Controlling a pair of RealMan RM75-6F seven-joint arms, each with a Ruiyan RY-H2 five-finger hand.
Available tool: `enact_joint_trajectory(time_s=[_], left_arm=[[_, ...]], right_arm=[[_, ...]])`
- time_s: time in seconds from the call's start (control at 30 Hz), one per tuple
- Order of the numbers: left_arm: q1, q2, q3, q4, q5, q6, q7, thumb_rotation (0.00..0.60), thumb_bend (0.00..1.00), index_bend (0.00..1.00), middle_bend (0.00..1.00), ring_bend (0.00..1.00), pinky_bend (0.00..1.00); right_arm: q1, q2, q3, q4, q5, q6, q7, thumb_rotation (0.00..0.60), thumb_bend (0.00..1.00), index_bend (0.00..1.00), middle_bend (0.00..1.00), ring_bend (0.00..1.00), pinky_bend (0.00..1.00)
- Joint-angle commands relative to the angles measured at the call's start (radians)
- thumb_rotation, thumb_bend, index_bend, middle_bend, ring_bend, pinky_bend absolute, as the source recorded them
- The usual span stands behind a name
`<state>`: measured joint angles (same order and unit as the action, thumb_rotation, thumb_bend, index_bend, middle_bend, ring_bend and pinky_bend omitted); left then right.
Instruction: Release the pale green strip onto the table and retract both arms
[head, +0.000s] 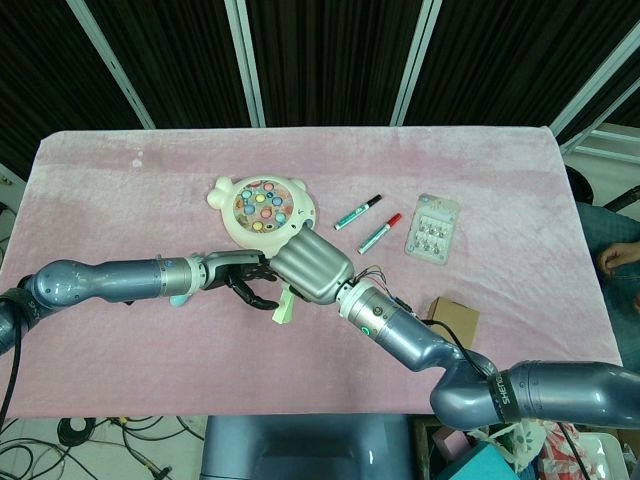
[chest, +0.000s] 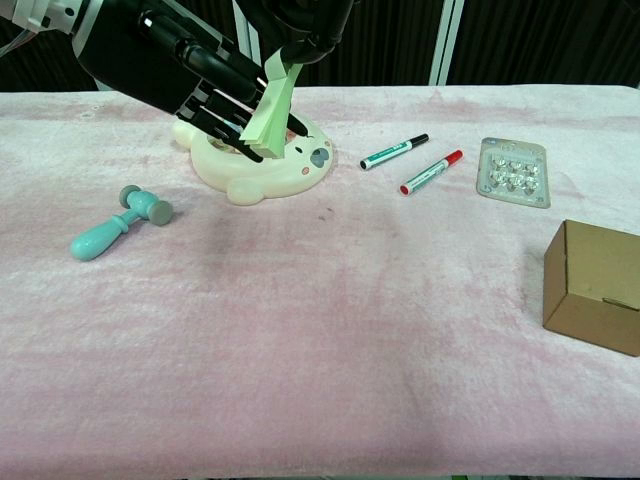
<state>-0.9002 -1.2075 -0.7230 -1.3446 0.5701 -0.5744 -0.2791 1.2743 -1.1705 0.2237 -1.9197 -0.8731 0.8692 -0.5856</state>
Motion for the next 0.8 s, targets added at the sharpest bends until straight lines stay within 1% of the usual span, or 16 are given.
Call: enact_joint_trajectory(time_s=[0.03,0.33,0.8], left_arm=[[-0.001,-0.001,0.001,0.001,-0.001,0.0,0.001,0.6,0.32,0.41,0.05,0.0,0.0],[-0.011,-0.008,0.009,0.006,-0.001,-0.003,0.002,0.6,0.32,0.42,0.05,0.0,0.0],[-0.02,-0.022,0.015,0.002,-0.002,0.017,-0.003,0.6,0.36,0.45,0.06,0.0,0.0]], right_arm=[[0.0,0.0,-0.001,0.001,0.0,0.0,0.0,0.6,0.47,0.81,0.74,0.85,0.7],[0.001,-0.002,0.0,0.003,-0.001,0.0,0.005,0.6,0.47,0.81,0.74,0.85,0.7],[0.001,0.001,-0.004,0.002,-0.01,-0.003,0.007,0.6,0.47,0.81,0.74,0.85,0.7]])
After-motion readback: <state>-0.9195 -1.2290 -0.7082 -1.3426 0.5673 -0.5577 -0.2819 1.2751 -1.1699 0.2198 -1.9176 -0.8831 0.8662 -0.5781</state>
